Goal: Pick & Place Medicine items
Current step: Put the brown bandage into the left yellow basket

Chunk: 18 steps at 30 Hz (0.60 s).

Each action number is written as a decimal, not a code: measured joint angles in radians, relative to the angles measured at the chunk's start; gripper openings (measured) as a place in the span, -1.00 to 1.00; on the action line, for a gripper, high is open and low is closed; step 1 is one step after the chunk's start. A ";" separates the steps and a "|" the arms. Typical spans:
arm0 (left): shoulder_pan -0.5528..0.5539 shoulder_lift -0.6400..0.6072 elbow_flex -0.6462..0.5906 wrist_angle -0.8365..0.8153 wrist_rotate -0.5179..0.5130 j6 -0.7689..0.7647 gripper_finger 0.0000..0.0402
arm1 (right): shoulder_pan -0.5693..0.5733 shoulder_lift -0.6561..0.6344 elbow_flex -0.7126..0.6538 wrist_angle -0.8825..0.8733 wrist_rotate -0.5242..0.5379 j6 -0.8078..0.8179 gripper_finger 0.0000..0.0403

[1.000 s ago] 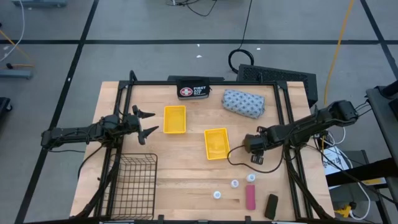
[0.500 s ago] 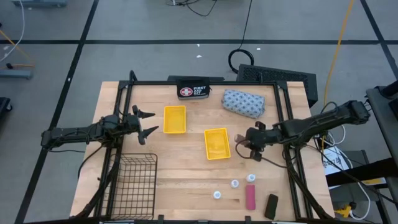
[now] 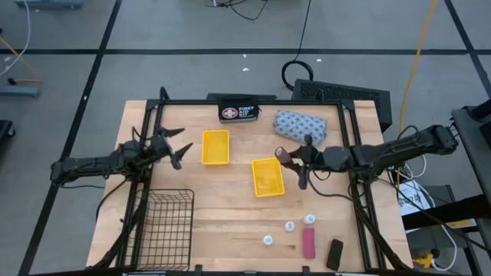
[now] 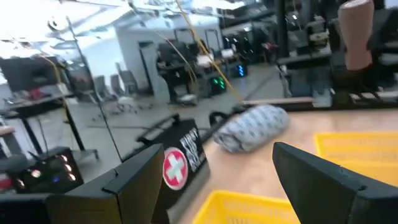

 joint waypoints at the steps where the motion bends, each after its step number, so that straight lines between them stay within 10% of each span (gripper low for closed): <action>1: 0.000 0.000 0.000 0.015 -0.001 -0.005 0.54 | -0.010 0.007 0.000 0.019 -0.001 -0.009 -0.45; 18: -0.003 0.053 -0.001 0.145 0.107 -0.650 0.54 | -0.115 0.173 0.000 0.312 -0.175 -0.133 -0.47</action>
